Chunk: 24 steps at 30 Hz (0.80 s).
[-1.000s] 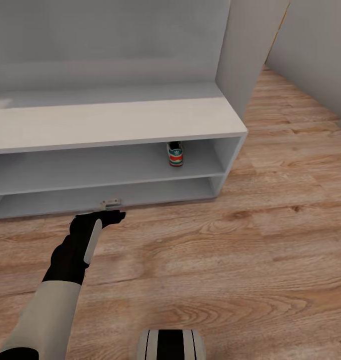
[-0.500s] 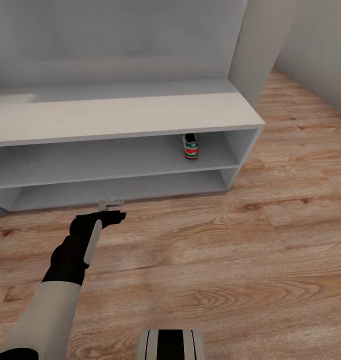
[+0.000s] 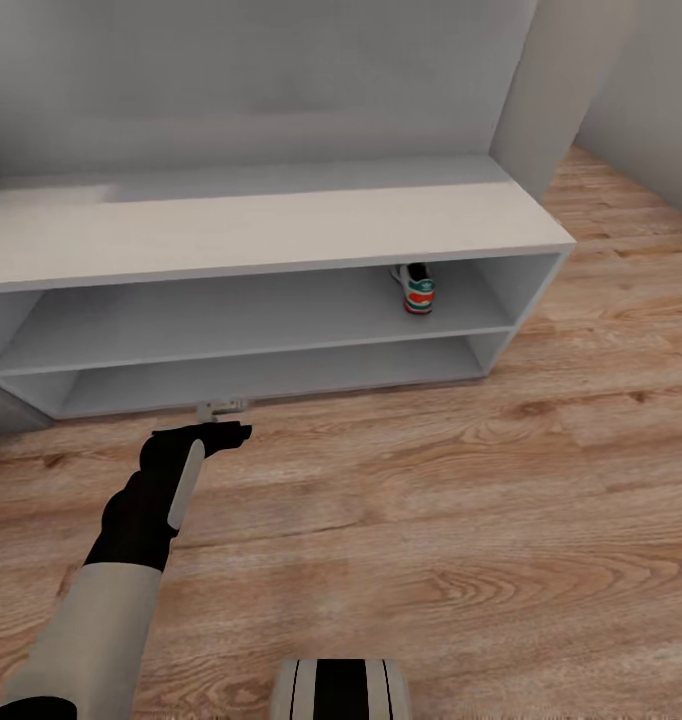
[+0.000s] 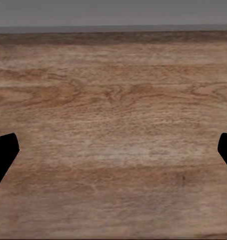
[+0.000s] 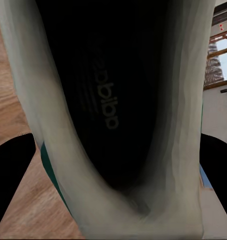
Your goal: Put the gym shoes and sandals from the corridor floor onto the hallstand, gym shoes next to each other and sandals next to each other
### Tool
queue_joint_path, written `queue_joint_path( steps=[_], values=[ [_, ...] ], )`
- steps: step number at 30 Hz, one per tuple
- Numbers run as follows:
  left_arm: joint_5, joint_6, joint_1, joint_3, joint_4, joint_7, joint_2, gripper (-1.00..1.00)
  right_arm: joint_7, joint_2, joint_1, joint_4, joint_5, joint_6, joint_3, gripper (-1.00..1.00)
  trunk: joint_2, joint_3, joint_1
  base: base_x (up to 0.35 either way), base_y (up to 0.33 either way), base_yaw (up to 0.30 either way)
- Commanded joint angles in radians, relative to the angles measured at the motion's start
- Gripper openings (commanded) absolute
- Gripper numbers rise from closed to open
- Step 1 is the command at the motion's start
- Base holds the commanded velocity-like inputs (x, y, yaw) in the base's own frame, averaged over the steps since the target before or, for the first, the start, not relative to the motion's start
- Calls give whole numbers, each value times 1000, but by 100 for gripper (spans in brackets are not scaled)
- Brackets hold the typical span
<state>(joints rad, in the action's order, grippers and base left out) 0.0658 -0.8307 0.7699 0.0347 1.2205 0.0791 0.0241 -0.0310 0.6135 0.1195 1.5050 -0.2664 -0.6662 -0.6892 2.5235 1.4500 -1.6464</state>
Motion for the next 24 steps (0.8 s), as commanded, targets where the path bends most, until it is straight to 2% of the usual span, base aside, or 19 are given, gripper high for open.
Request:
queue_joint_path(
  steps=[1,18,23,24],
  values=[
    [7,-4,1,1,1,7,1,100,-3,1,0,1,-2,-6,0,-100,0,1,1,-183,285,0],
    [8,4,-1,1,0,6,1,100,-3,0,0,1,-2,-6,1,-100,0,1,1,-214,268,0],
    [8,56,-6,1,-30,2,-1,100,-4,0,0,1,-2,-5,1,-100,0,1,1,-227,246,0],
    [7,88,-11,1,-57,-8,-4,100,-4,0,1,1,-2,-5,1,-100,0,1,1,-229,237,0]
  ],
)
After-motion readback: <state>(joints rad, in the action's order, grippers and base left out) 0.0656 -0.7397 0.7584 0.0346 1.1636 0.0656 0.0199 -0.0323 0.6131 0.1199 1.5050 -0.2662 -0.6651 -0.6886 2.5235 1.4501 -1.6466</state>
